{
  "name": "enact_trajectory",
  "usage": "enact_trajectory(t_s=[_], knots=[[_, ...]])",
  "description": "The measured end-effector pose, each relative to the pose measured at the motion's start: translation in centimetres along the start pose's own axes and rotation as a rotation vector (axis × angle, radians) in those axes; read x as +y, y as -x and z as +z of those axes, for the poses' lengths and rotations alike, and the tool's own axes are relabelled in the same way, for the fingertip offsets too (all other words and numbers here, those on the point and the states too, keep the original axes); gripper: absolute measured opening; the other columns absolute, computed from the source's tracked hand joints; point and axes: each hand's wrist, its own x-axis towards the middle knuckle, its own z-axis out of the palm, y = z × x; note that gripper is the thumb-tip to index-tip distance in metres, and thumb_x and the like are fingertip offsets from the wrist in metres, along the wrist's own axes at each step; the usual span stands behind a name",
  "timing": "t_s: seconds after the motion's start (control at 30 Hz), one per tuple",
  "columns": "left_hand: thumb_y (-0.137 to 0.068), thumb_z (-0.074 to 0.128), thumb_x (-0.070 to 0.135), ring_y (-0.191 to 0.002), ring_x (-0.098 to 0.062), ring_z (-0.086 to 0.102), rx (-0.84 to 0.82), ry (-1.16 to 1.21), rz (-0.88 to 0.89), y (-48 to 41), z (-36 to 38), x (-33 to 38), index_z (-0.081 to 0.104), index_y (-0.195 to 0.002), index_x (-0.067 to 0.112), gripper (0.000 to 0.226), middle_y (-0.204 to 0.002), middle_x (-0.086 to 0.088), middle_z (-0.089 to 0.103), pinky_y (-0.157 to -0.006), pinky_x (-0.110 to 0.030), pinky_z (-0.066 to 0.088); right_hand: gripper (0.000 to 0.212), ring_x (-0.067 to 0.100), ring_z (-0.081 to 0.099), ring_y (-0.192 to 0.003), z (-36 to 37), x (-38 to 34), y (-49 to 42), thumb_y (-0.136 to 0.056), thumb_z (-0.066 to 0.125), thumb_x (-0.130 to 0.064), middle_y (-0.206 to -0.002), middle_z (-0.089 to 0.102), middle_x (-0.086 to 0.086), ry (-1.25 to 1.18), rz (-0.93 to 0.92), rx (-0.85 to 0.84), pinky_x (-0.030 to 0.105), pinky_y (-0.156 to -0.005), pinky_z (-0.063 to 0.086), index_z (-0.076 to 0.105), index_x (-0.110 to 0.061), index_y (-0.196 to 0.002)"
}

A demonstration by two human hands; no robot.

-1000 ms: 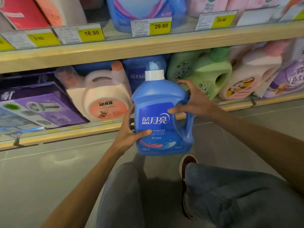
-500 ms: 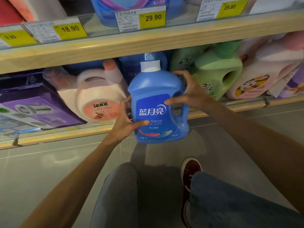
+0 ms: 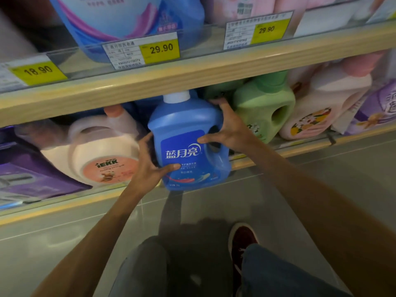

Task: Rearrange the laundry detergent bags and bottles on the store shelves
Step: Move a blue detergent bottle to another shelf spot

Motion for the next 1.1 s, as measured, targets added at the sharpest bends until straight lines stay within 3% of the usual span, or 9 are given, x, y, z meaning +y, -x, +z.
enact_trajectory(t_s=[0.17,0.33,0.4,0.57,0.67,0.83,1.0,1.1], knots=[[-0.06,0.09,0.027,-0.126,-0.017,0.06,0.027,-0.039,0.028,-1.7,-0.3,0.5,0.026,-0.141,0.01,0.105,-0.138,0.001,0.052,-0.091,-0.041,0.06,0.106,0.02,0.057,-0.122,-0.6,-0.8,-1.1,-0.047,0.092,-0.044,-0.131,0.056,0.001,0.027,-0.037,0.024,0.049,-0.102,0.046,0.038,-0.023,-0.136],[-0.057,0.092,0.037,-0.127,-0.014,0.058,0.106,-0.093,0.044,-3.0,-0.7,0.0,0.031,-0.124,0.032,0.091,-0.135,0.002,0.052,-0.096,-0.052,0.056,0.102,0.022,0.05,-0.125,-0.3,-1.4,-1.7,-0.053,0.093,-0.034,-0.134,0.05,0.003,0.16,-0.067,0.045,0.047,-0.1,0.045,0.035,-0.022,-0.135],[-0.056,0.09,0.041,-0.124,-0.01,0.058,0.135,-0.145,0.054,-3.2,-0.5,-0.3,0.03,-0.121,0.033,0.089,-0.131,0.006,0.052,-0.099,-0.049,0.055,0.104,0.026,0.05,-0.126,0.3,-1.3,-1.5,-0.054,0.093,-0.035,-0.137,0.048,0.007,0.221,-0.085,0.049,0.049,-0.098,0.046,0.031,-0.023,-0.137],[-0.058,0.088,0.043,-0.129,-0.013,0.049,0.17,-0.25,0.118,-3.3,0.5,-1.8,0.023,-0.141,0.01,0.11,-0.141,-0.003,0.041,-0.104,-0.03,0.047,0.1,0.029,0.051,-0.126,0.4,-0.2,-0.6,-0.057,0.095,-0.026,-0.137,0.05,0.011,0.312,-0.111,0.066,0.045,-0.096,0.047,0.035,-0.007,-0.134],[-0.061,0.096,0.023,-0.125,-0.008,0.046,0.173,-0.332,0.113,-3.7,0.8,-3.1,0.022,-0.145,0.006,0.113,-0.139,0.003,0.038,-0.101,-0.027,0.045,0.096,0.03,0.051,-0.125,0.7,0.9,0.4,-0.058,0.095,-0.023,-0.135,0.05,0.014,0.35,-0.077,0.095,0.041,-0.096,0.046,0.037,-0.003,-0.131],[-0.065,0.093,0.008,-0.12,0.006,0.038,0.162,-0.379,0.137,-3.4,1.2,-4.4,0.024,-0.145,-0.004,0.107,-0.136,0.003,0.032,-0.093,0.005,0.034,0.09,0.034,0.053,-0.123,1.5,1.4,0.3,-0.063,0.092,-0.022,-0.134,0.051,0.016,0.369,-0.075,0.034,0.043,-0.092,0.048,0.036,-0.005,-0.131],[-0.071,0.09,0.019,-0.122,-0.004,0.05,0.11,-0.327,0.057,-3.7,0.7,-4.1,0.021,-0.145,0.008,0.102,-0.137,0.003,0.043,-0.089,-0.012,0.05,0.098,0.035,0.051,-0.123,2.2,1.9,-0.2,-0.06,0.094,-0.022,-0.136,0.047,0.017,0.377,-0.065,0.077,0.043,-0.095,0.047,0.036,-0.004,-0.136],[-0.072,0.088,0.019,-0.119,0.0,0.048,0.079,-0.345,0.064,-3.7,0.5,-4.3,0.021,-0.145,0.003,0.101,-0.137,0.0,0.043,-0.083,0.001,0.044,0.099,0.036,0.051,-0.124,2.3,1.8,0.0,-0.06,0.093,-0.026,-0.137,0.047,0.016,0.412,-0.062,0.075,0.044,-0.095,0.048,0.035,-0.006,-0.138]])
